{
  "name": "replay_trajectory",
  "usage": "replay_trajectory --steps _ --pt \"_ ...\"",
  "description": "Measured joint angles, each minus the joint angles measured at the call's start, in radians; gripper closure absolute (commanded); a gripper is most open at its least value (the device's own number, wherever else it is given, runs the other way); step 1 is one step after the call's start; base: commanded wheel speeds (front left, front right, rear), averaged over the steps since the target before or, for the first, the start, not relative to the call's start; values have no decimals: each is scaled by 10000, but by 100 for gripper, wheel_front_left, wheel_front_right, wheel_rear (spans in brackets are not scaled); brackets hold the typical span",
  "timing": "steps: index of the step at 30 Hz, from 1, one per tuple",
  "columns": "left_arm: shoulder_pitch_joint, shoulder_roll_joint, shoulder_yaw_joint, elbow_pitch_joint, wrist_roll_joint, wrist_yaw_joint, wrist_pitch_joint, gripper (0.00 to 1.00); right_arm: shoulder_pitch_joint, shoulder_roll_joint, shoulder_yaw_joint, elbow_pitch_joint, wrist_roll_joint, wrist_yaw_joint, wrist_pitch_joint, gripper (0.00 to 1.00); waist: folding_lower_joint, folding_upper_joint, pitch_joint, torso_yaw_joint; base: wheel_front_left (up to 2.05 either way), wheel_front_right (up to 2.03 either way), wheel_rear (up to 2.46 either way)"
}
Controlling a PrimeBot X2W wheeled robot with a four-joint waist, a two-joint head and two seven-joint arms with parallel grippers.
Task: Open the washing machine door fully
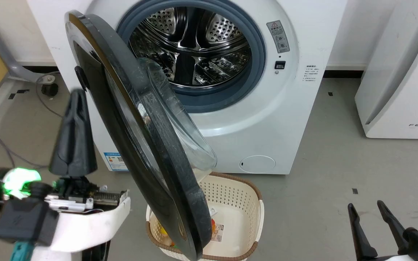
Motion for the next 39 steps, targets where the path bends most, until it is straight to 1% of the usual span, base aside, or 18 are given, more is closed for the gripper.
replay_trajectory --steps 3,7,11,14,17,23,26,29,32,34,39 --pt "-360 -10 -219 -817 92 -36 0 100 0 0 -19 13 -2 0 10 0 0 0 13 -12 0 0 0" --pt "-729 -203 -744 -1829 98 -176 -2 100 3 2 -79 79 0 0 119 0 0 0 -4 -41 0 0 0" --pt "-723 -382 -1425 -2220 4 -274 -2 100 11 0 -144 109 2 0 146 0 0 0 -30 -80 0 0 0" --pt "-554 -470 -2088 -2236 -82 -470 -2 100 26 0 -199 142 2 0 217 0 -1 0 -54 -61 0 0 0" --pt "-72 -514 -2859 -1967 -207 -673 29 100 40 0 -230 203 21 0 313 0 0 0 -81 -40 0 0 0" --pt "999 -483 -4268 -1206 -554 -999 711 100 89 2 -284 286 21 0 368 0 0 0 -95 21 0 0 0" --pt "1357 -385 -4874 -788 -759 -1151 1097 100 139 2 -278 330 23 0 439 0 -1 0 -81 61 0 0 0" --pt "1604 -148 -5377 -257 -941 -1252 1643 100 154 2 -274 401 25 0 437 0 0 0 -83 87 0 0 0" --pt "1874 42 -5632 393 -1081 -1287 2433 100 153 2 -236 462 25 0 437 0 0 0 -92 59 0 0 0" --pt "1977 63 -5670 792 -1141 -1266 2796 100 153 2 -230 495 27 0 437 0 0 0 -90 39 0 0 0" --pt "1894 17 -5649 1833 -1131 -1137 2978 100 152 2 -230 639 36 0 431 0 -1 0 -53 -12 0 0 0"
